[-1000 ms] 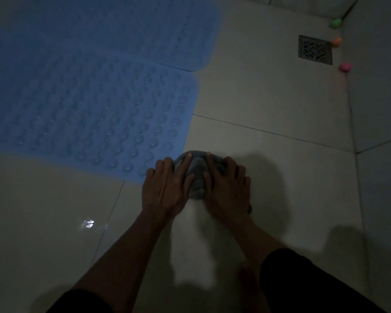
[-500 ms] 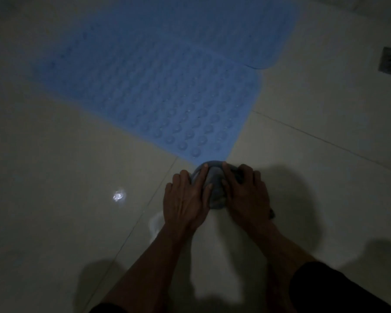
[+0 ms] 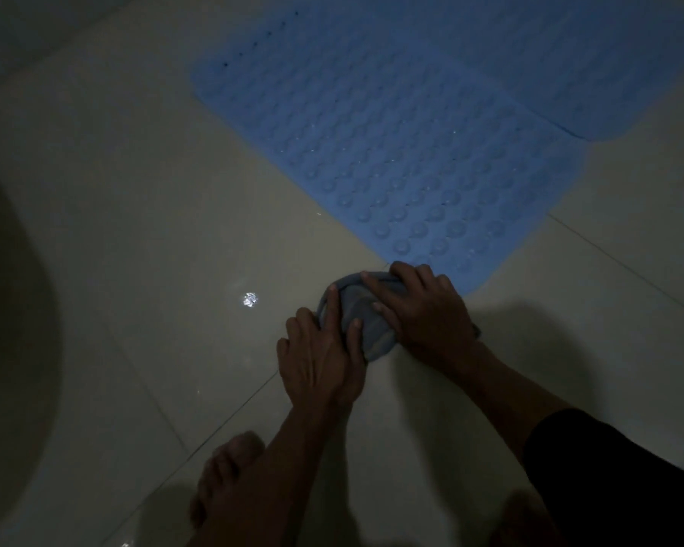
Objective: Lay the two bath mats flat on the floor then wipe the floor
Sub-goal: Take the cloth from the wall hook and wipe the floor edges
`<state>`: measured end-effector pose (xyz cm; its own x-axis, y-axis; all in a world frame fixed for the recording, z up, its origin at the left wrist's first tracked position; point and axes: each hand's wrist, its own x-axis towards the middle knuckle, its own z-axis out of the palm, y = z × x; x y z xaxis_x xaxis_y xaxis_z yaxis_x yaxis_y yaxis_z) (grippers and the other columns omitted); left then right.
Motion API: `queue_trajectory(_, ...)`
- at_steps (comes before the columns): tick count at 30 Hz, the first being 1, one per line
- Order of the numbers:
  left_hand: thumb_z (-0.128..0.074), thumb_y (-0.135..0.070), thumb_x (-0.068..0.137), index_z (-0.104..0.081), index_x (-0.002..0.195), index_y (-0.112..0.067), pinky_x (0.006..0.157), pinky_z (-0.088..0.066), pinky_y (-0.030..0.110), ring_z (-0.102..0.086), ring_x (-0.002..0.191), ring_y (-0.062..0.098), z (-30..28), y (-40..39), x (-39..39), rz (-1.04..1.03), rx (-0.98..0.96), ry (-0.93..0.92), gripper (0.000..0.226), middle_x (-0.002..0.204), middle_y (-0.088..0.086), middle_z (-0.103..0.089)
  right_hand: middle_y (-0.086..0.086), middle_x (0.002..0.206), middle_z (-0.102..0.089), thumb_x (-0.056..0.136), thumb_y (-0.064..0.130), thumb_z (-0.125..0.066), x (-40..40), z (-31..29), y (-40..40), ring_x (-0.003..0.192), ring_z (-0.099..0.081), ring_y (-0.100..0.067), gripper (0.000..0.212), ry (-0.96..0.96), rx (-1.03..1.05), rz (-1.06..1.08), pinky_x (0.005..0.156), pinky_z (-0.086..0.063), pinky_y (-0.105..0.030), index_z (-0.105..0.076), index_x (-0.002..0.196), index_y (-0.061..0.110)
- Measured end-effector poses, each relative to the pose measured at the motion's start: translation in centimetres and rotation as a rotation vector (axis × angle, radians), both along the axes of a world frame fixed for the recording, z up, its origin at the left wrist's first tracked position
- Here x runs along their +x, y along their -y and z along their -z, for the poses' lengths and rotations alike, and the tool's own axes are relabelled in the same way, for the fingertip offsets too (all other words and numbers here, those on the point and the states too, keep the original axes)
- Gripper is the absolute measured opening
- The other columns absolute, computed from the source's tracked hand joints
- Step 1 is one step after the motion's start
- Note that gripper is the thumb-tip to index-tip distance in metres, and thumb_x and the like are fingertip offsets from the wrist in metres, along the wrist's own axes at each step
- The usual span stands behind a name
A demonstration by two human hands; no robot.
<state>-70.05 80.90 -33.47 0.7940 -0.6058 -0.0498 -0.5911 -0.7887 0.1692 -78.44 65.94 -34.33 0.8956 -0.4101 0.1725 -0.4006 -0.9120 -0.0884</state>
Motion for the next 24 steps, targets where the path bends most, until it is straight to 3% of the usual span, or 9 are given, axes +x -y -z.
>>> queue_trajectory(8,-0.043,-0.055,0.098,-0.044,0.149,-0.03,0.071,-0.037,0.038,-0.052,0.084,0.028,0.5,0.5,1.9,-0.032,-0.006,0.049,0.057,0.096,0.007,-0.055,-0.002,0.141,-0.05,0.099,0.049,-0.039,0.7,0.6,0.3,0.111,-0.051,-0.029,0.048,-0.029,0.102,0.038,0.08,-0.041,-0.041,-0.041,0.146,0.037)
queue_trajectory(24,-0.037,-0.057,0.099,-0.041,0.151,-0.032,0.076,-0.036,0.04,-0.052,0.092,0.029,1.1,2.9,10.7,-0.079,-0.038,0.092,0.057,0.102,0.009,-0.056,-0.004,0.129,-0.058,0.103,0.046,-0.04,10.2,1.3,3.4,0.095,-0.056,-0.029,0.043,0.054,-0.012,-0.021,0.071,-0.042,-0.041,-0.047,0.143,0.033)
